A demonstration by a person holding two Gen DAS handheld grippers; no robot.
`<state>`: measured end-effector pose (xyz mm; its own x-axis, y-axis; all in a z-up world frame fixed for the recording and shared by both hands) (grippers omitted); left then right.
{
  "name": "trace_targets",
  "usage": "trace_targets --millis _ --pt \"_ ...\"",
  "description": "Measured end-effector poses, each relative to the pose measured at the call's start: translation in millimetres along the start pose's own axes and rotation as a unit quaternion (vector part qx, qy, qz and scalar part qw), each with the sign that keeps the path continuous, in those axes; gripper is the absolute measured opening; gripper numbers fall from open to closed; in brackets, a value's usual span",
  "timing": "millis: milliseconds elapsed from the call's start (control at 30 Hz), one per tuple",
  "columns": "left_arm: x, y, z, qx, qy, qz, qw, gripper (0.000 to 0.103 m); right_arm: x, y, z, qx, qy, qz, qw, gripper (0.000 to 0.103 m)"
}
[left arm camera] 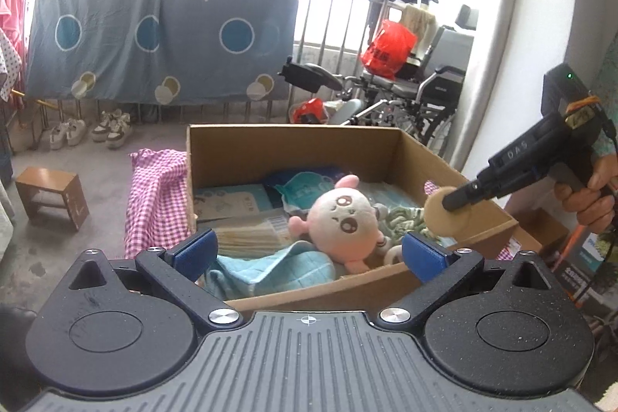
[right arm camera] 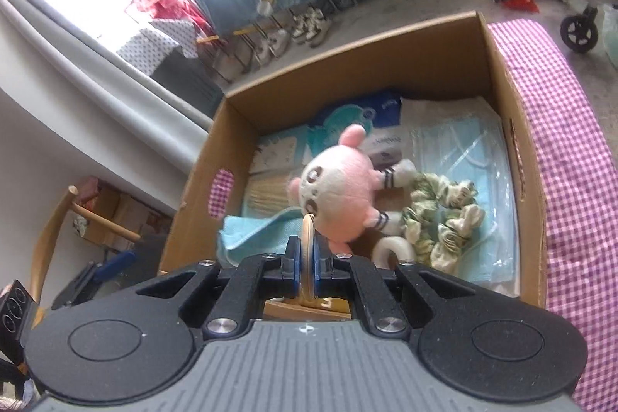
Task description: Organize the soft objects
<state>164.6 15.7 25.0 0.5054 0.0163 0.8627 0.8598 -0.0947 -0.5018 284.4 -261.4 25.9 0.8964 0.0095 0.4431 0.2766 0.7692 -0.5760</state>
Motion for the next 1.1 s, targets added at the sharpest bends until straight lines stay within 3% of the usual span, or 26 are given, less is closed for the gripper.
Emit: trace_targets --millis 100,300,567,667,733,800,833,1000,1100 --pt "2 5 11 0.007 -0.005 -0.004 1.0 0.102 4 15 -19 -0.023 0.015 0.051 0.998 0.007" --pt "6 19 24 0.016 -0.006 -0.003 0.9998 0.102 6 45 -42 -0.022 0.043 0.153 0.987 0.007" --pt "6 29 30 0.017 -0.009 0.005 0.9998 0.102 3 77 -56 -0.035 0.046 0.227 0.972 0.009" --pt "5 32 31 0.015 -0.01 0.009 0.9998 0.102 2 84 -60 -0.065 0.033 0.245 0.967 0.016" --pt "6 33 32 0.015 -0.009 0.011 0.9998 0.102 3 84 -62 -0.085 0.024 0.252 0.964 0.025" --pt "5 33 32 0.015 -0.007 0.01 0.9998 0.102 5 83 -61 -0.099 0.013 0.249 0.963 0.045" --pt "6 32 32 0.015 -0.006 0.009 0.9998 0.102 6 81 -60 -0.104 0.008 0.246 0.964 0.048" --pt "4 31 33 0.016 -0.01 0.011 0.9998 0.102 14 71 -59 -0.108 -0.005 0.216 0.97 0.045" --pt "4 30 34 0.017 -0.01 0.013 0.9997 0.102 13 78 -62 -0.114 -0.005 0.219 0.969 0.043"
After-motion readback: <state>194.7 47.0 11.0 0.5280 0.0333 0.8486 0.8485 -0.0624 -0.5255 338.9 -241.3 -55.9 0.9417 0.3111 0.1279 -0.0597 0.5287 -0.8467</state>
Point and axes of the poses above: each gripper's, at about its wrist camera, not at the fingertips, and y roughly the way its jaws point, z to its left, x to its top, the point moved 5 cm from there along y, roughly the way its jaws point, and after that the axes turned 13 degrees about x, right-handed, at the moved point
